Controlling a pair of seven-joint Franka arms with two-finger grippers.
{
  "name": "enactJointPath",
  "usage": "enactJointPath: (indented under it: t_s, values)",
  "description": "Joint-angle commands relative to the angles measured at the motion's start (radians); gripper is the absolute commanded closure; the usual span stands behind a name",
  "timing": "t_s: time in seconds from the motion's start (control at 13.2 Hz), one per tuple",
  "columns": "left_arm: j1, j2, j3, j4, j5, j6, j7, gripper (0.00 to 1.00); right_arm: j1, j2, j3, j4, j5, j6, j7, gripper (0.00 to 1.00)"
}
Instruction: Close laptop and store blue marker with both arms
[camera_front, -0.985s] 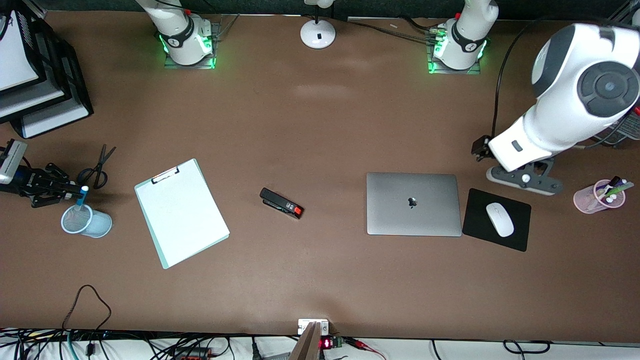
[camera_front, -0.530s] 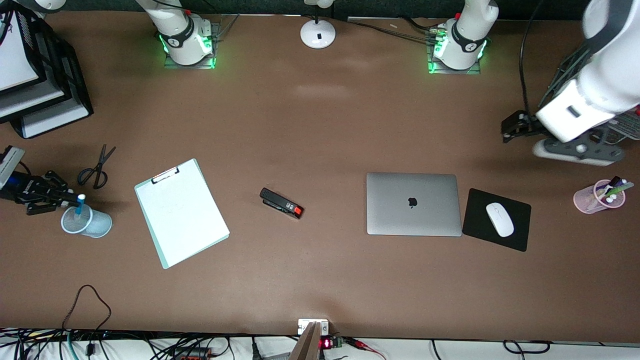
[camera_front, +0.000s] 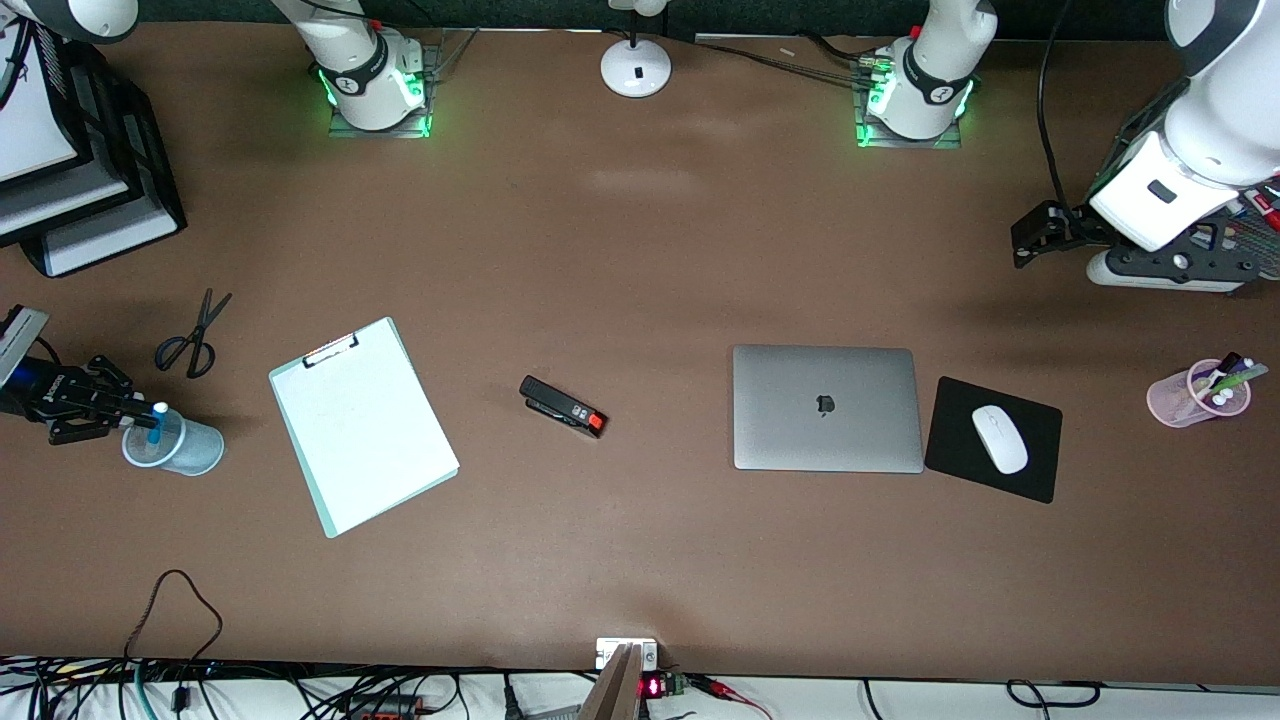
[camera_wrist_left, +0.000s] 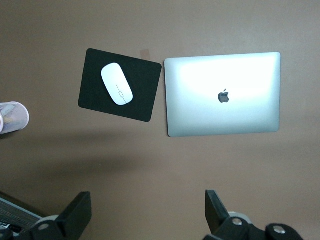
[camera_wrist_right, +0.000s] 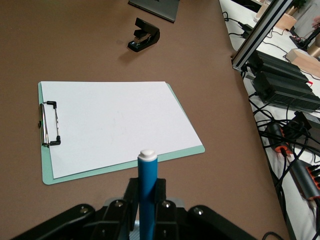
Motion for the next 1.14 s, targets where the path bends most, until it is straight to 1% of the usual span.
enactJointPath:
  t_s: [0.0, 0.15, 0.3, 0.76, 0.83, 0.91, 0.98, 1.06]
  values:
    - [-0.011, -0.018, 0.001, -0.018, 0.029, 0.013, 0.009, 0.0, -0.041, 0.039, 0.018, 0.038, 0.021, -0.027, -0.011, 1.0]
    - [-0.011, -0.008, 0.0, 0.007, 0.046, 0.011, 0.009, 0.0, -0.048, 0.056, 0.018, 0.038, 0.031, -0.027, -0.011, 1.0]
    - [-0.008, -0.005, 0.001, 0.007, 0.046, 0.011, 0.012, 0.0, -0.053, 0.08, 0.018, 0.038, 0.06, -0.029, -0.009, 1.0]
    - [-0.005, -0.004, 0.003, 0.018, 0.046, 0.006, 0.01, 0.0, -0.074, 0.125, 0.018, 0.038, 0.062, -0.027, -0.007, 0.99]
    - [-0.005, -0.004, 0.003, 0.019, 0.046, 0.006, 0.01, 0.0, -0.074, 0.117, 0.018, 0.038, 0.062, -0.029, 0.006, 0.92]
    - [-0.005, -0.004, 0.003, 0.019, 0.046, 0.006, 0.01, 0.0, -0.076, 0.11, 0.018, 0.038, 0.066, -0.026, 0.046, 0.14]
    - [-0.005, -0.004, 0.003, 0.019, 0.046, 0.006, 0.01, 0.0, -0.079, 0.105, 0.018, 0.037, 0.065, -0.029, 0.131, 0.0]
    - [-0.006, -0.004, 0.001, 0.019, 0.044, 0.002, 0.01, 0.0, -0.084, 0.1, 0.018, 0.037, 0.063, -0.039, 0.208, 0.0]
